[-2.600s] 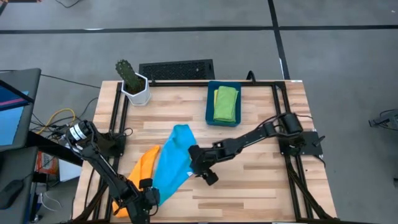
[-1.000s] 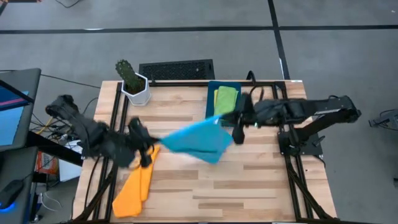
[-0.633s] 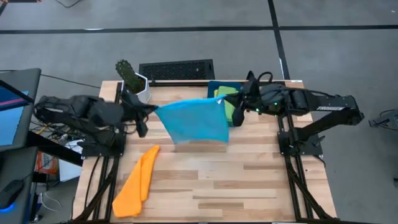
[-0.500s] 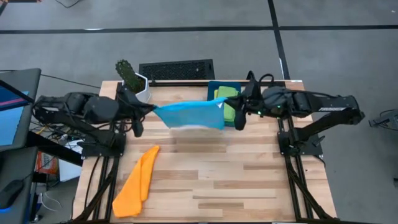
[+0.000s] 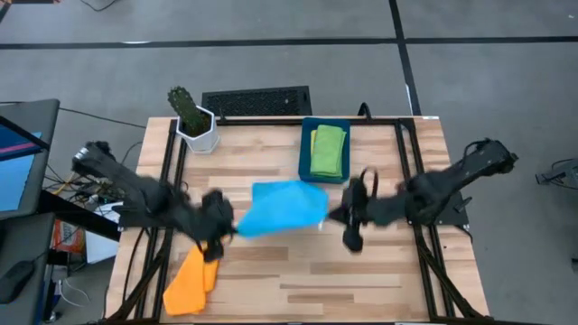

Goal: Fold microfiber towels
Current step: Fold the blue towel

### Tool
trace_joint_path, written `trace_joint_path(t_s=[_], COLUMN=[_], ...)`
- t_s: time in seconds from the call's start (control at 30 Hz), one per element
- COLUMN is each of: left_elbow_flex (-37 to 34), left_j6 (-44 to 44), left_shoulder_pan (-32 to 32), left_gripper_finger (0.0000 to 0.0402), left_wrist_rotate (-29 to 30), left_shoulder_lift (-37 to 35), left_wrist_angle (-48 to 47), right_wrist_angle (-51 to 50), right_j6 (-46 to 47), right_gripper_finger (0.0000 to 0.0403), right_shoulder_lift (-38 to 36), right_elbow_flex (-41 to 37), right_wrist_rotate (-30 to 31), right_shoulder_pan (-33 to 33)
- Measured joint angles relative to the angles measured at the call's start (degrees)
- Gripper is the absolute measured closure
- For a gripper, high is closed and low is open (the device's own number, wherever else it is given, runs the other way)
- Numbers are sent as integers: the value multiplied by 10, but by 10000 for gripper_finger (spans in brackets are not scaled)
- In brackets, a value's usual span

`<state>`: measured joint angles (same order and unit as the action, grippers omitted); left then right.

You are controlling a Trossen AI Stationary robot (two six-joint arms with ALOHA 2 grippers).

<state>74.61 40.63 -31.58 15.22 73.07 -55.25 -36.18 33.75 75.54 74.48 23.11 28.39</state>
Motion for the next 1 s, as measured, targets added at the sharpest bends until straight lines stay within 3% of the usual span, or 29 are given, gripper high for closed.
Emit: trace_joint_path(t_s=[0.2, 0.4, 0.6, 0.8, 1.0], left_elbow_flex=[-2, -2, -2, -2, -20], left_j6=[101, 133, 116, 62, -15], left_shoulder_pan=[-98, -140, -130, -104, -64], left_gripper_finger=[401, 401, 401, 401, 401], left_wrist_rotate=[-12, -49, -89, -57, -40], left_shoulder_lift=[106, 205, 246, 239, 241], left_wrist_angle=[52, 145, 178, 152, 151], right_wrist_angle=[17, 24, 74, 160, 138], right_j6=[86, 193, 234, 302, 294], right_gripper_finger=[369, 375, 366, 365, 365], right_shoulder_lift=[98, 150, 147, 148, 148], right_elbow_flex=[-15, -16, -85, -174, -186], right_wrist_rotate=[-1, 15, 7, -18, -20], right_shoulder_pan=[92, 140, 148, 151, 135])
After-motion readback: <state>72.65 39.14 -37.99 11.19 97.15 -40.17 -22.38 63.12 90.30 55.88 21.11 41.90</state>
